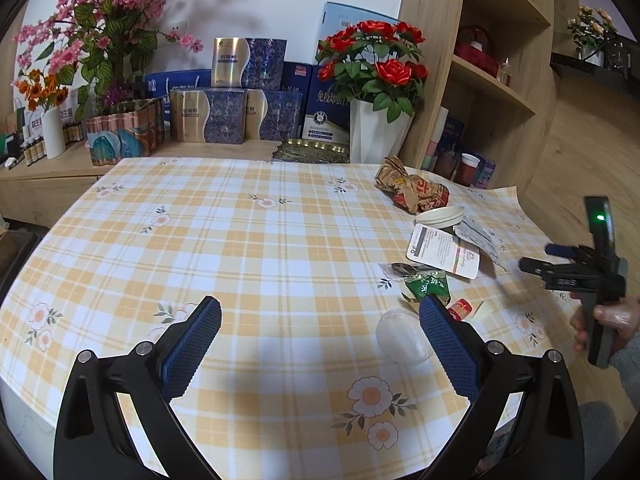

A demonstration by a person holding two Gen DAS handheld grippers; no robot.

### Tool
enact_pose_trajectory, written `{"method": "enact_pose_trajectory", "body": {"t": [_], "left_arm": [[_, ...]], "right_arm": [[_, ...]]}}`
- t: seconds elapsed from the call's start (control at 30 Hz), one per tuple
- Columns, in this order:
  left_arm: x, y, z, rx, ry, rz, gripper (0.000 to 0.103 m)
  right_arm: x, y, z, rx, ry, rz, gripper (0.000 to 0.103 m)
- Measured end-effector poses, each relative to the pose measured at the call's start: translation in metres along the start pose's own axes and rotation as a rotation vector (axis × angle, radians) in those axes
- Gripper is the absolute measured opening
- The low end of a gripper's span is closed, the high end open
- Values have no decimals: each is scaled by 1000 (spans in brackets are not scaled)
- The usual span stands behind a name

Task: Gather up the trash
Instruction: 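Grasp the clear flower-printed cup with the right tool while the left tool grasps the green foil wrapper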

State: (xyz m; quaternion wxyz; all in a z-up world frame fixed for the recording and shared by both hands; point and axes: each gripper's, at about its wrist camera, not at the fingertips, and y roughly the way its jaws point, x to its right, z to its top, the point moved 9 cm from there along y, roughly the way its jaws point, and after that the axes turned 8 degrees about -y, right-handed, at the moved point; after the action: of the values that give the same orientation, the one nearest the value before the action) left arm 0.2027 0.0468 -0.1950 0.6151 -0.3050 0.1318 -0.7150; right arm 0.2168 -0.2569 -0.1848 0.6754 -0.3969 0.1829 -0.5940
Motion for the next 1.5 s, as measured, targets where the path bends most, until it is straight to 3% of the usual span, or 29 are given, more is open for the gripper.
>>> {"method": "enact_pose_trajectory", "body": {"t": [0.17,0.23,0.47,0.57,0.63,0.77,1.0,1.1,1.27,1.4,1.5], "left_arm": [[7,14,-2,-16,5,-13,97],[10,18,-3,-19,7,-18,97],[25,30,-3,-41,20,-53,97],[37,36,-4,-56,34,-82,97],[46,43,-7,-82,49,-101,97],[68,59,-12,-151,75,-153,95],[116,105,-31,-341,202,-196,63],[125,127,-37,-418,213,-168,57],[128,150,-40,-477,232,-103,51],[131,160,-46,-502,273,-61,45],[134,158,-44,-481,306,-50,35]], "right_arm": [[-21,35,5,-52,-186,-38,97],[-27,48,5,-69,-278,-94,97],[-35,69,19,-37,-473,-231,92],[-37,77,22,-55,-521,-233,65],[-38,78,23,-65,-522,-216,33],[-28,63,31,-24,-466,-205,18],[11,11,47,81,-225,-135,11],[32,-7,50,117,-97,-105,11],[59,-30,45,162,57,-59,11],[65,-41,36,176,121,-30,11],[70,-45,30,181,174,5,11]]}}
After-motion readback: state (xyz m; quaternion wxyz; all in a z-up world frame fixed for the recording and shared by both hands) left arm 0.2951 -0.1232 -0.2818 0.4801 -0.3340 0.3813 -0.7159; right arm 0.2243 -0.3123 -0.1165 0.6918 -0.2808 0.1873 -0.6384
